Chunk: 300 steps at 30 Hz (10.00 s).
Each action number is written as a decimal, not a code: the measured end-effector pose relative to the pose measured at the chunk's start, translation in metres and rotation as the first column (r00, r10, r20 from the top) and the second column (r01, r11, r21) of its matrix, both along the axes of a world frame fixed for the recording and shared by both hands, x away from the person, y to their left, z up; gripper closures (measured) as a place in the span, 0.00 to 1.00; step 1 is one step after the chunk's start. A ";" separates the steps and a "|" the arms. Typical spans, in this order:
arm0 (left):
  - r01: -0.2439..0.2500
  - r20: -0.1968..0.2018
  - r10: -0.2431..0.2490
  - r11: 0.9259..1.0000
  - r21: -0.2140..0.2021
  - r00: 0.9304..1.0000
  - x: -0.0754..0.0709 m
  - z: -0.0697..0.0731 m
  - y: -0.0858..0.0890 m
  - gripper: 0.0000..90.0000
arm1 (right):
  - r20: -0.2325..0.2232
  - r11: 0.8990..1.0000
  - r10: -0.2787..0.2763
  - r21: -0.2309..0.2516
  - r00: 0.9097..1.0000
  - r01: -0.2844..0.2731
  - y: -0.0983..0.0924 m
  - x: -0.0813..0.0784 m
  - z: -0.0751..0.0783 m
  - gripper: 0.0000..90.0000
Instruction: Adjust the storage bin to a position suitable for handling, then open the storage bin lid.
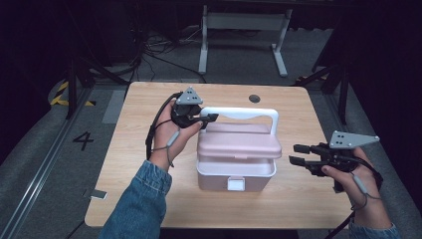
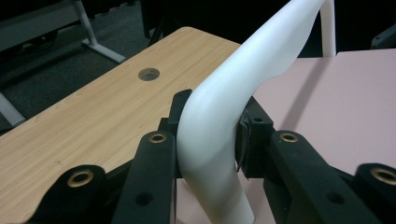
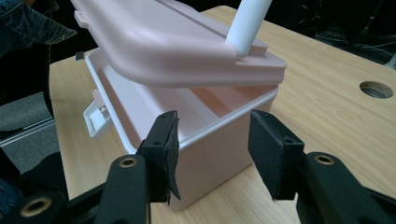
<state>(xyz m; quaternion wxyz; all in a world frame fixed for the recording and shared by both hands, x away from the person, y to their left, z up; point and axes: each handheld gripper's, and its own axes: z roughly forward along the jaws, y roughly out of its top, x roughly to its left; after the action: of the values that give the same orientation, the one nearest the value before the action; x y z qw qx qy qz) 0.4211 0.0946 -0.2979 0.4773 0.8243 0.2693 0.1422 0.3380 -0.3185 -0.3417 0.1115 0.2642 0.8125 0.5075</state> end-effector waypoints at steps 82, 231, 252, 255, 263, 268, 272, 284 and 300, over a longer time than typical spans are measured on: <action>-0.014 0.085 0.017 0.999 -0.035 0.996 -0.043 -0.006 0.036 0.39 | 0.116 0.984 0.008 0.178 0.993 -0.029 0.045 0.034 0.014 1.00; -0.243 -0.206 0.221 0.966 -0.085 0.953 0.138 -0.073 -0.005 0.49 | 0.021 0.981 -0.142 0.136 0.990 0.138 -0.005 0.028 -0.009 0.62; -0.284 -0.312 0.263 0.959 -0.022 0.913 0.145 -0.087 -0.006 0.48 | 0.007 0.984 -0.128 0.127 0.992 0.126 -0.001 0.028 -0.011 0.60; -0.292 -0.331 0.270 0.956 -0.017 0.904 0.146 -0.088 -0.007 0.48 | 0.005 0.984 -0.126 0.125 0.992 0.125 -0.002 0.028 -0.011 0.60; -0.299 -0.417 0.274 0.954 0.007 0.867 0.147 -0.097 -0.006 0.42 | 0.003 0.985 -0.124 0.125 0.992 0.123 -0.001 0.029 -0.012 0.59; -0.330 -0.373 0.295 0.943 -0.034 0.880 0.145 -0.090 0.005 0.44 | 0.000 0.985 -0.122 0.127 0.993 0.121 -0.001 0.029 -0.012 0.59; -0.344 -0.316 0.304 0.936 -0.077 0.899 0.138 -0.075 0.015 0.43 | 0.002 0.983 -0.120 0.143 0.993 0.119 -0.002 0.031 -0.011 0.59; -0.200 -0.144 0.180 0.970 -0.138 0.973 0.083 -0.009 0.030 0.42 | 0.005 0.982 -0.107 0.155 0.994 0.105 0.003 0.048 -0.005 0.59; -0.096 0.035 0.098 0.993 -0.064 0.995 -0.023 0.031 0.083 0.39 | -0.018 0.979 -0.128 0.158 0.992 0.129 -0.005 0.067 0.005 0.56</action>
<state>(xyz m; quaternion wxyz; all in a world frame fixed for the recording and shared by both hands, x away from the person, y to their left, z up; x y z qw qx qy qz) 0.3977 0.1772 -0.2667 0.5004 0.7920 0.3041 0.1725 0.4054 -0.3231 -0.3372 0.1194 0.3263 0.7511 0.5614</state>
